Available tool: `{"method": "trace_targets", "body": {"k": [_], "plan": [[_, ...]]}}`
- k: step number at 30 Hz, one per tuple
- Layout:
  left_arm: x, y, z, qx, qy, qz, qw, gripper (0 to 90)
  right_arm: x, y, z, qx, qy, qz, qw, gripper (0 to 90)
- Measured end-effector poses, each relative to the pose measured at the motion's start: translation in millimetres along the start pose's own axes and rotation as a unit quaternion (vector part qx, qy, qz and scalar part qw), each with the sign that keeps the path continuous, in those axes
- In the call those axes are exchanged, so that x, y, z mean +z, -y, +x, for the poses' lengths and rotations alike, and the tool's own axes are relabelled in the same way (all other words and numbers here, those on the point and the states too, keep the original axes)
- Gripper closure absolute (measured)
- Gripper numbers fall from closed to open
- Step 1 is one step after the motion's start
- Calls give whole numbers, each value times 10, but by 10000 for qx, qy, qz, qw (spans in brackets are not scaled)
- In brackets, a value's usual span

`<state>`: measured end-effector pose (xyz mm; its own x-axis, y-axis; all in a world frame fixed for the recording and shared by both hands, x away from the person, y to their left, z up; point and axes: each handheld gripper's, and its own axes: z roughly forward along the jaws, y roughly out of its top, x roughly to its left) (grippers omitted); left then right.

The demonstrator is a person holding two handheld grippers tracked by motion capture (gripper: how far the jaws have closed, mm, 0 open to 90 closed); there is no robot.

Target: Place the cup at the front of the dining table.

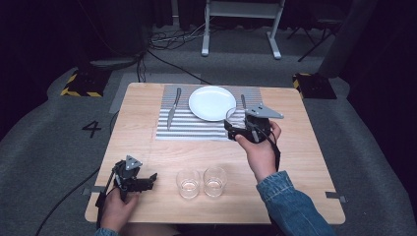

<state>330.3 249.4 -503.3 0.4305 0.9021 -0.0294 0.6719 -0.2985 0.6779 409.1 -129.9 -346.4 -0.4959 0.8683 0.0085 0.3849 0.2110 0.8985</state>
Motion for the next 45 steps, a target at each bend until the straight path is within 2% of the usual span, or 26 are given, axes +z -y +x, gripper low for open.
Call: {"method": "trace_targets", "body": {"k": [6, 13, 21, 25, 30, 37, 43, 45], "plan": [[0, -1, 1, -1, 7, 3, 10000, 118, 139, -159, 12, -27, 50, -40, 10000, 190], [10, -6, 1, -42, 10, -17, 10000, 118, 349, -268, 46, -6, 58, 40, 10000, 190], [10, -7, 3, -28, -9, -24, 10000, 120, 676, -388, 118, 12, 22, 156, 9999, 190], [11, -7, 3, -35, -4, -24, 10000, 120, 846, -464, 181, -110, 12, 233, 9997, 190], [12, -6, 2, -34, -10, -29, 10000, 120, 1057, -540, 279, -142, -5, 285, 9995, 190], [12, -6, 2, -36, -11, -30, 10000, 120, 1332, -555, 431, -175, -114, 471, 9987, 190], [12, -6, 2, -37, -11, -31, 10000, 120, 1571, -511, 532, 45, -246, 569, 9981, 190], [12, -6, 2, -36, -12, -31, 10000, 120, 1654, -484, 566, 30, -253, 667, 9975, 190]]}}
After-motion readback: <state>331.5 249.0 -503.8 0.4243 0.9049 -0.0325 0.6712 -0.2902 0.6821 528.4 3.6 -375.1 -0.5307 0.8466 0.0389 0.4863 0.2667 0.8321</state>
